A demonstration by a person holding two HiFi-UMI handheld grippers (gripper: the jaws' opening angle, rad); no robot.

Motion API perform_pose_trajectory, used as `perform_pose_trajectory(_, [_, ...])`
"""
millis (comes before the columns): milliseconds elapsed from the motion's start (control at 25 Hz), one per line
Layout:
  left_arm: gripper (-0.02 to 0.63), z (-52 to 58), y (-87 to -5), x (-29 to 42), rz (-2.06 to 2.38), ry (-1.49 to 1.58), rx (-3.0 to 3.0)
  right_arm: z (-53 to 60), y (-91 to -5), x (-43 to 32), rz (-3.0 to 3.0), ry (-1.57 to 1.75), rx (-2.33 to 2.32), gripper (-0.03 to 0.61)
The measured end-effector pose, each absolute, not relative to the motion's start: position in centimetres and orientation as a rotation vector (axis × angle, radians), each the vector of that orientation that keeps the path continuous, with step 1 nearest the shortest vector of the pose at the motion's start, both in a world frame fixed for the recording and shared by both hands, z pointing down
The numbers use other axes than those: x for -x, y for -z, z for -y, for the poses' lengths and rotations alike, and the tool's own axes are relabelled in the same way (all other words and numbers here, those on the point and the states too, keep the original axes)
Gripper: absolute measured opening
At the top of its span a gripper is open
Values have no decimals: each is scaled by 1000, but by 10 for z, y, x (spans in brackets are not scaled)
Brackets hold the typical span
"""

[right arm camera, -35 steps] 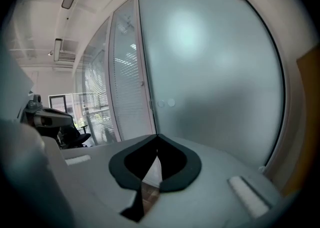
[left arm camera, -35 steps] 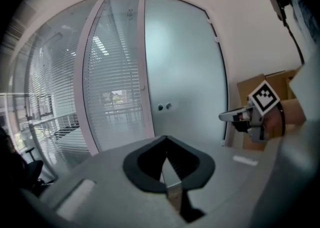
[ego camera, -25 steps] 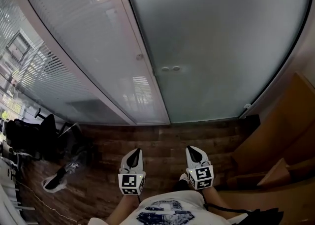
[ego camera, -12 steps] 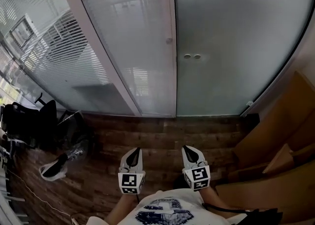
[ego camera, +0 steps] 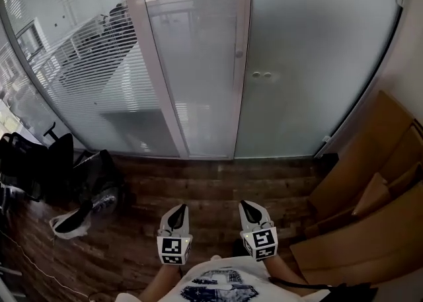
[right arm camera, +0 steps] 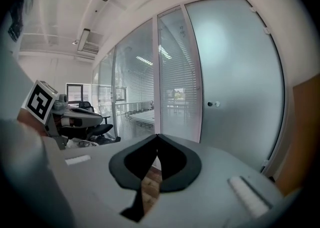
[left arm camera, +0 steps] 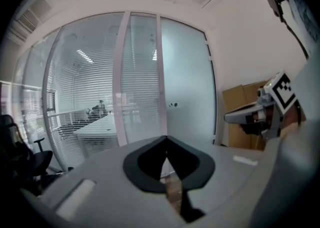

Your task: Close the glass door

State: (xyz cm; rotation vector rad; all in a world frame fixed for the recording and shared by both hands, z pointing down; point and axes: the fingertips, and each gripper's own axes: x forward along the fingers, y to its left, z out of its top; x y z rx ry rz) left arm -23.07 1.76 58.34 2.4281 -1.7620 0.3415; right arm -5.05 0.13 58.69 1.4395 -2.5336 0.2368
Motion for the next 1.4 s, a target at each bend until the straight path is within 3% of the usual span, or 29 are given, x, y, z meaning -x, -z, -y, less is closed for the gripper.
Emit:
perform_pose_trajectory(560, [2, -89, -598, 195, 1591, -305, -2503, -91, -584, 16, 2424, -250, -1582, 8])
perform_pose_trajectory(1400, [0, -73, -592, 158, 1591, -357, -2486, -71, -568, -17, 2532, -252, -1655, 6])
